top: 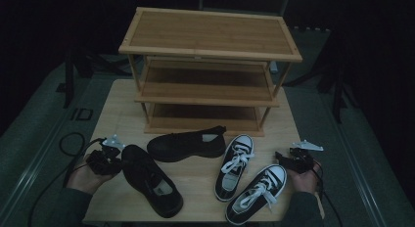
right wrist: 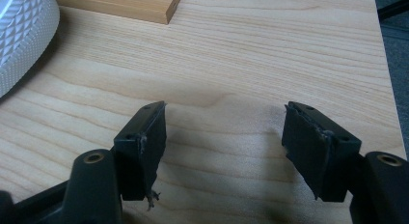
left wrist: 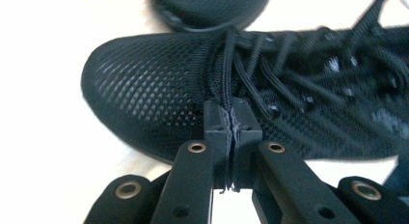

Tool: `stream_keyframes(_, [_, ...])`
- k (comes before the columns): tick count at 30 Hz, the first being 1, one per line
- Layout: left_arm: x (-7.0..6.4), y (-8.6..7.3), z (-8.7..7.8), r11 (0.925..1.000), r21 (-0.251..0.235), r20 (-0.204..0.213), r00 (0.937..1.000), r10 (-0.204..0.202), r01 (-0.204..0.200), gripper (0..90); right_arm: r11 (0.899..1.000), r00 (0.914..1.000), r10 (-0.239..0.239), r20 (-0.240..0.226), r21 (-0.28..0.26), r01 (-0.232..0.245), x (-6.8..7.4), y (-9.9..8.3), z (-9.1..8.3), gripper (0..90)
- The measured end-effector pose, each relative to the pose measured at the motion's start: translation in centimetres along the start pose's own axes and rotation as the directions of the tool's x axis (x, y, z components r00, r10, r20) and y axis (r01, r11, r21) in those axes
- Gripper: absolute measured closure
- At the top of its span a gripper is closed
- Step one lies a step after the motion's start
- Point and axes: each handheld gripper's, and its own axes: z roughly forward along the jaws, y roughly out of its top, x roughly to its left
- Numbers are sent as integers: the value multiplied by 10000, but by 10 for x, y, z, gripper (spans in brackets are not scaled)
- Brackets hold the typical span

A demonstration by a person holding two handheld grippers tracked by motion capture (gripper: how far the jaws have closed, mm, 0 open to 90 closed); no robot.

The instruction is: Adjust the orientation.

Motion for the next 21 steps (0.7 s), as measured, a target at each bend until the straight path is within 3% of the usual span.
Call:
stream_keyframes(5, [21,3,-3,9989,2,-767,9959,-471,472,888,10000,10000,4,-2,1,-4,0,0,0,319])
stream_keyframes(8, [32,8,-3,9988,73,-1242,9911,-474,487,889,10000,10000,0,-1,0,0,0,0,0,319])
stream_keyframes(16, [54,25,3,9982,182,-1690,9842,-526,565,889,10000,10000,0,1,1,0,0,0,0,319])
stream_keyframes(18, [63,31,5,9971,103,-1901,9792,-715,748,890,10000,10000,1,-1,1,-1,0,0,0,318])
stream_keyframes(21, [72,35,8,9944,-22,-1858,9770,-1042,1057,890,10000,10000,8,-6,5,-8,0,0,0,318])
